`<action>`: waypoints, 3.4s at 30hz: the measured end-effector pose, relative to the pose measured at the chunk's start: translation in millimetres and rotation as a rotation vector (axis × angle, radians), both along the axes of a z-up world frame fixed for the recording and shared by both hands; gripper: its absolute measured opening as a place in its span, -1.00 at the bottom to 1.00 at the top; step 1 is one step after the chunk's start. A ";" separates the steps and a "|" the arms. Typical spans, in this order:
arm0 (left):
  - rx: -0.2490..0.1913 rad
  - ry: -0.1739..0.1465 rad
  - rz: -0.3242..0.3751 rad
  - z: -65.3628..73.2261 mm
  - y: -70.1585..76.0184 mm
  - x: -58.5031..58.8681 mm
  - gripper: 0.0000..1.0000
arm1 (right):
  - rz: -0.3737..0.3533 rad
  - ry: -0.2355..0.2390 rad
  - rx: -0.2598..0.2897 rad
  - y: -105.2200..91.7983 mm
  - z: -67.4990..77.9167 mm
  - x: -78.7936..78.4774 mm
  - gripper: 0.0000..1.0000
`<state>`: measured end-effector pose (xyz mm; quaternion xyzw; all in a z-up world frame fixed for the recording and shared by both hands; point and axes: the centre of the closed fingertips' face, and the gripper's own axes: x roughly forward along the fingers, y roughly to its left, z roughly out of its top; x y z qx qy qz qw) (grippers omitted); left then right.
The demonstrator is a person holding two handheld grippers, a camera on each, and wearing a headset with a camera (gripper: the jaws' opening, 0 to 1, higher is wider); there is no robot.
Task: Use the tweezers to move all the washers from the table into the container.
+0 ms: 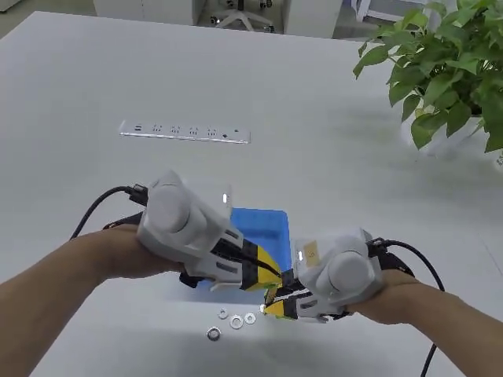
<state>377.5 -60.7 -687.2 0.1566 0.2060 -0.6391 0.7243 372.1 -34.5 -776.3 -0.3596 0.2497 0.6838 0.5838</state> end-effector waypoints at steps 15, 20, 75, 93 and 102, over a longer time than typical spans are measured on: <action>0.006 0.002 -0.003 -1.3 -1.0 -0.5 -0.90 | -0.083 0.047 -0.004 -0.6 -0.3 1.0 -0.85; 0.008 0.001 -0.004 -1.7 -1.2 -0.6 -0.90 | -0.103 0.060 0.003 -0.4 0.1 1.0 -0.85; -0.015 0.061 0.171 3.8 51.4 -10.7 0.26 | -0.087 0.007 0.040 -8.4 53.6 4.0 -0.84; -0.027 0.077 0.259 4.2 80.0 -13.6 0.61 | -0.050 -0.011 0.054 8.1 71.9 18.7 -0.84; -0.044 0.085 0.287 7.6 85.9 -11.8 0.74 | -0.045 -0.020 0.060 16.8 72.0 32.1 -0.84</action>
